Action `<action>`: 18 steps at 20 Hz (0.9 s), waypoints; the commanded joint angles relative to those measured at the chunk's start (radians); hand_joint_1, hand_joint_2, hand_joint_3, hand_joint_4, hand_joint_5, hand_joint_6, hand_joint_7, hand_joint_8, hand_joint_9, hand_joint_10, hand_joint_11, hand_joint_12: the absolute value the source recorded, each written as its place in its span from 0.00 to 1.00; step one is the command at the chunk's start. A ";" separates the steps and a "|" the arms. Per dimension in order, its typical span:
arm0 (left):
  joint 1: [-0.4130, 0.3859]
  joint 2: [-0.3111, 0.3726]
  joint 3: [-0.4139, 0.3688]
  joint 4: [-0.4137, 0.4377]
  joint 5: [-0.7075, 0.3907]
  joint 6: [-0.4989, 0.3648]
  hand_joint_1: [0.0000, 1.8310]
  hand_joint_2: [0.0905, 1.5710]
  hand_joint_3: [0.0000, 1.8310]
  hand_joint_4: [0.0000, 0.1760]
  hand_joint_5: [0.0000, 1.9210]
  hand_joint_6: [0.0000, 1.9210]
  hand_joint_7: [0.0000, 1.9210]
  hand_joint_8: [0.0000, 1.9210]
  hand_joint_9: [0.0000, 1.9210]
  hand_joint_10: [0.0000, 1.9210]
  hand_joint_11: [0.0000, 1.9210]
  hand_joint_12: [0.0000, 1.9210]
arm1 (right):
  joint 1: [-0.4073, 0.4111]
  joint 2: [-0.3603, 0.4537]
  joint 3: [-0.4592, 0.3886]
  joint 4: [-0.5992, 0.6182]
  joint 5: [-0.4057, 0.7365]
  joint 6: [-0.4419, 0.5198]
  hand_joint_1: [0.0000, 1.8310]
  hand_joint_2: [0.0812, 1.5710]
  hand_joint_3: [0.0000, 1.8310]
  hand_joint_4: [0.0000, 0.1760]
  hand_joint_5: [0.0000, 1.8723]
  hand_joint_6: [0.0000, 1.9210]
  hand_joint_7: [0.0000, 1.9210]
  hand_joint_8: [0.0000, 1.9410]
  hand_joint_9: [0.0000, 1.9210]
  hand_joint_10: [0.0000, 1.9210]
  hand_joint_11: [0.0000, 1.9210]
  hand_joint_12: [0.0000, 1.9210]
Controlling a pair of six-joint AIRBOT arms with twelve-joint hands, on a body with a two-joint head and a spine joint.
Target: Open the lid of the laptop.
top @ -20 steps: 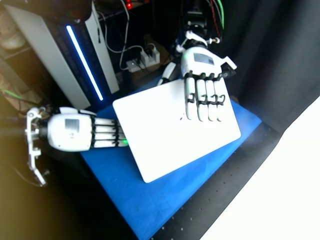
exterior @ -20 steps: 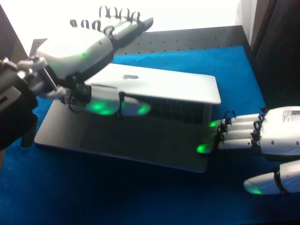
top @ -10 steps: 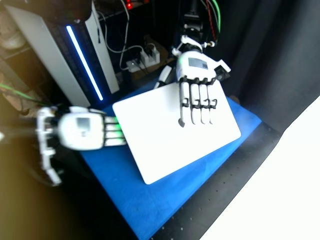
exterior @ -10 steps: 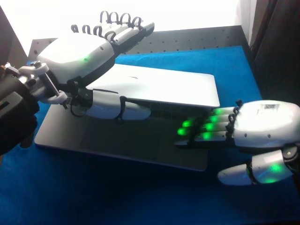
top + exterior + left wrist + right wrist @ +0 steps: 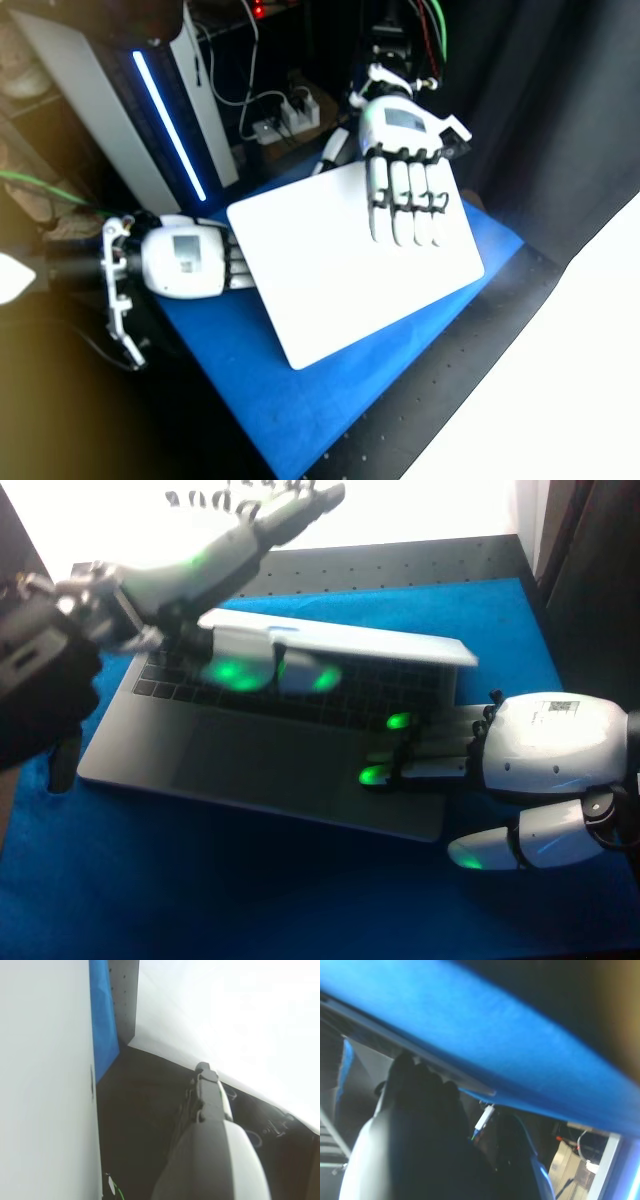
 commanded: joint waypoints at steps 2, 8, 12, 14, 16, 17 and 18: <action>-0.046 -0.029 0.041 -0.026 -0.063 0.005 0.36 0.61 0.00 0.23 0.00 0.00 0.00 0.00 0.00 0.00 0.00 0.00 | 0.008 -0.023 -0.004 -0.002 0.044 0.011 0.00 0.94 0.00 0.00 0.02 0.00 0.00 0.00 0.00 0.00 0.00 0.00; -0.189 -0.117 0.195 -0.093 0.153 0.132 0.36 0.61 0.00 0.31 0.00 0.00 0.00 0.00 0.00 0.00 0.00 0.00 | 0.008 -0.030 0.000 -0.025 0.044 0.011 0.00 0.93 0.00 0.00 0.01 0.00 0.00 0.00 0.00 0.00 0.00 0.00; -0.225 -0.159 0.263 -0.128 0.211 0.164 0.37 0.60 0.00 0.29 0.00 0.00 0.00 0.00 0.00 0.00 0.00 0.00 | 0.009 -0.034 0.000 -0.030 0.047 0.016 0.00 0.92 0.00 0.00 0.00 0.00 0.00 0.00 0.00 0.00 0.00 0.00; -0.253 -0.189 0.308 -0.133 0.244 0.164 0.34 0.60 0.00 0.19 0.00 0.00 0.00 0.00 0.00 0.00 0.00 0.00 | 0.012 -0.034 0.001 -0.030 0.052 0.020 0.00 0.92 0.00 0.00 0.00 0.00 0.00 0.00 0.00 0.00 0.00 0.00; -0.304 -0.231 0.382 -0.132 0.317 0.164 0.33 0.61 0.00 0.11 0.00 0.00 0.00 0.00 0.00 0.00 0.00 0.00 | 0.017 -0.035 0.004 -0.046 0.056 0.036 0.00 0.92 0.00 0.00 0.00 0.00 0.00 0.00 0.00 0.00 0.00 0.00; -0.325 -0.245 0.412 -0.128 0.348 0.164 0.33 0.61 0.00 0.19 0.00 0.00 0.00 0.00 0.00 0.00 0.00 0.00 | 0.021 -0.038 0.010 -0.063 0.056 0.061 0.00 0.92 0.00 0.00 0.00 0.00 0.00 0.00 0.00 0.00 0.00 0.00; -0.343 -0.259 0.446 -0.127 0.379 0.164 0.34 0.62 0.00 0.16 0.00 0.00 0.00 0.00 0.00 0.00 0.00 0.00 | 0.026 -0.044 0.019 -0.083 0.058 0.091 0.00 0.92 0.00 0.00 0.01 0.01 0.00 0.00 0.00 0.00 0.00 0.00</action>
